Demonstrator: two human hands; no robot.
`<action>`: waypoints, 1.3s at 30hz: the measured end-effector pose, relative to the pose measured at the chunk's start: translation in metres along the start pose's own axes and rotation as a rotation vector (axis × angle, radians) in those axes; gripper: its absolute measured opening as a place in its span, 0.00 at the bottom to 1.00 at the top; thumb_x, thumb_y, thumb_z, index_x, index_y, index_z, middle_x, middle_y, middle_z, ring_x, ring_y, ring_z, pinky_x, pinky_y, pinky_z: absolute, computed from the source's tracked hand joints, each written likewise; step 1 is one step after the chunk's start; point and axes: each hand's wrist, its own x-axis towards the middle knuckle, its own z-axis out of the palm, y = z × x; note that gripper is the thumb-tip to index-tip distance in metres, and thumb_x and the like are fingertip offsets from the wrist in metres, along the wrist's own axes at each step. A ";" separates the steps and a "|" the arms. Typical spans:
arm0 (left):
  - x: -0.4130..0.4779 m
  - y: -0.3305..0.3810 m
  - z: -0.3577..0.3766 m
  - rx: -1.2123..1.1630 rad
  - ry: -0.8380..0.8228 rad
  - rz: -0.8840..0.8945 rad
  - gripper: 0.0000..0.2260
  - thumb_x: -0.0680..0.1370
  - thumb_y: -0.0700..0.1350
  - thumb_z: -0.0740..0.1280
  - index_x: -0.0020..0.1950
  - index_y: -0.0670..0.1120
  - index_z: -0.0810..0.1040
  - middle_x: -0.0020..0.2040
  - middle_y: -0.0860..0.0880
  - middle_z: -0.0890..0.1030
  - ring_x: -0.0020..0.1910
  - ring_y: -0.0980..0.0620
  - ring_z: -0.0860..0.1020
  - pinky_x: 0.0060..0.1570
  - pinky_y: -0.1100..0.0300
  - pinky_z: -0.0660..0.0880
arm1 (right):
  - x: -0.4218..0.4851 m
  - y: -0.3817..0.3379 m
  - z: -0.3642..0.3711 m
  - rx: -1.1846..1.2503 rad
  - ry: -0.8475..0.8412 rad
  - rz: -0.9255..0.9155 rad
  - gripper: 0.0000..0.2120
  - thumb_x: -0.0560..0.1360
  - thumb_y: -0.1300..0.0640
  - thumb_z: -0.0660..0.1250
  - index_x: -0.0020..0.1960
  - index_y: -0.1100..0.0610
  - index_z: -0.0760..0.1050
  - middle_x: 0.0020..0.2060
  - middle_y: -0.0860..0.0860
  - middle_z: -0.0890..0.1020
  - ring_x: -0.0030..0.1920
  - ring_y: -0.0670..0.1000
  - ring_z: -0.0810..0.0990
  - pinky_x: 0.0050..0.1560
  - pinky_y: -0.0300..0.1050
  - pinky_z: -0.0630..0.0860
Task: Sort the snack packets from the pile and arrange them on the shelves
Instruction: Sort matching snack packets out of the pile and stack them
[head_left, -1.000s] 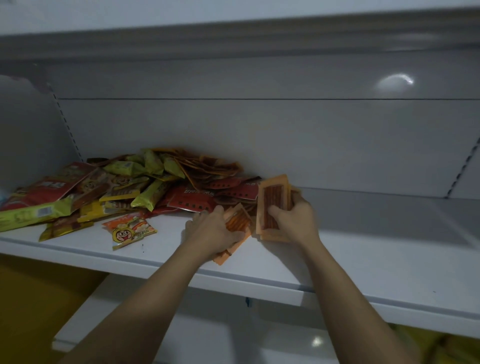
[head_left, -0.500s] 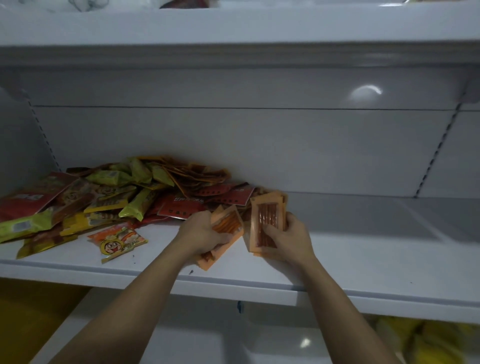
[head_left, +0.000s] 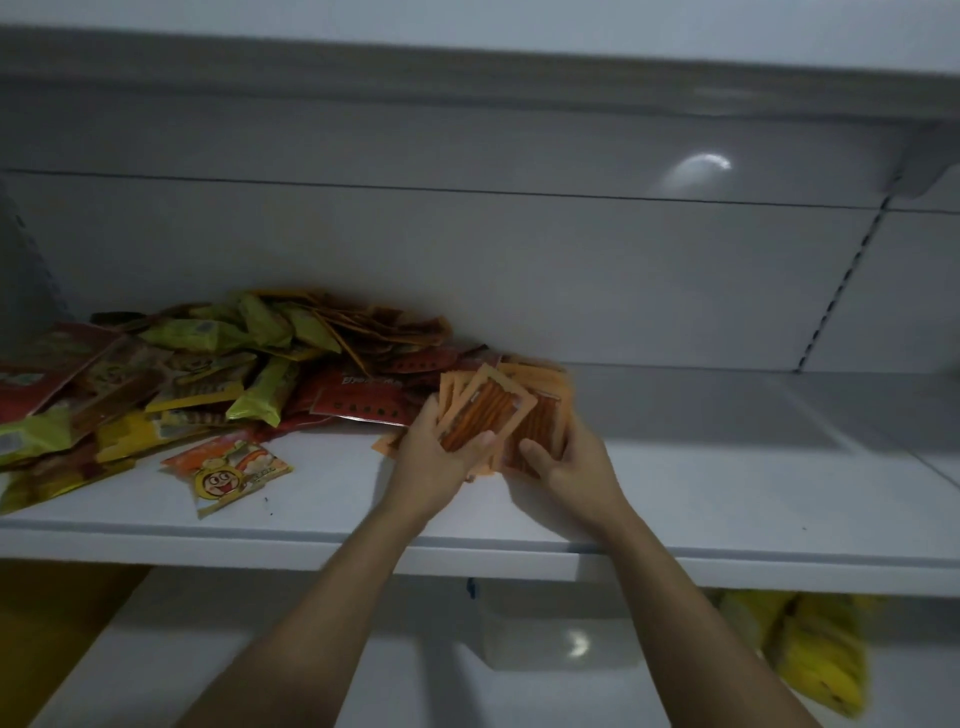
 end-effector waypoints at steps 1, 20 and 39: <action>0.000 -0.001 -0.001 0.022 -0.025 -0.007 0.17 0.76 0.37 0.72 0.58 0.54 0.73 0.52 0.55 0.81 0.45 0.66 0.80 0.42 0.56 0.81 | -0.001 -0.001 0.001 -0.039 -0.024 -0.005 0.15 0.76 0.64 0.68 0.58 0.48 0.73 0.47 0.36 0.79 0.46 0.29 0.77 0.43 0.22 0.69; 0.007 -0.015 0.002 0.342 -0.159 0.039 0.16 0.80 0.48 0.62 0.63 0.53 0.60 0.60 0.46 0.76 0.61 0.42 0.74 0.65 0.42 0.69 | -0.002 -0.001 0.001 -0.097 0.120 0.085 0.13 0.76 0.63 0.67 0.58 0.51 0.75 0.49 0.46 0.82 0.50 0.46 0.80 0.46 0.32 0.73; 0.010 -0.019 -0.004 -0.129 0.031 -0.112 0.16 0.75 0.38 0.73 0.54 0.53 0.71 0.48 0.53 0.83 0.45 0.58 0.82 0.47 0.60 0.79 | 0.000 0.002 0.005 -0.189 0.246 0.093 0.16 0.78 0.60 0.67 0.65 0.57 0.72 0.53 0.48 0.80 0.52 0.47 0.78 0.42 0.22 0.70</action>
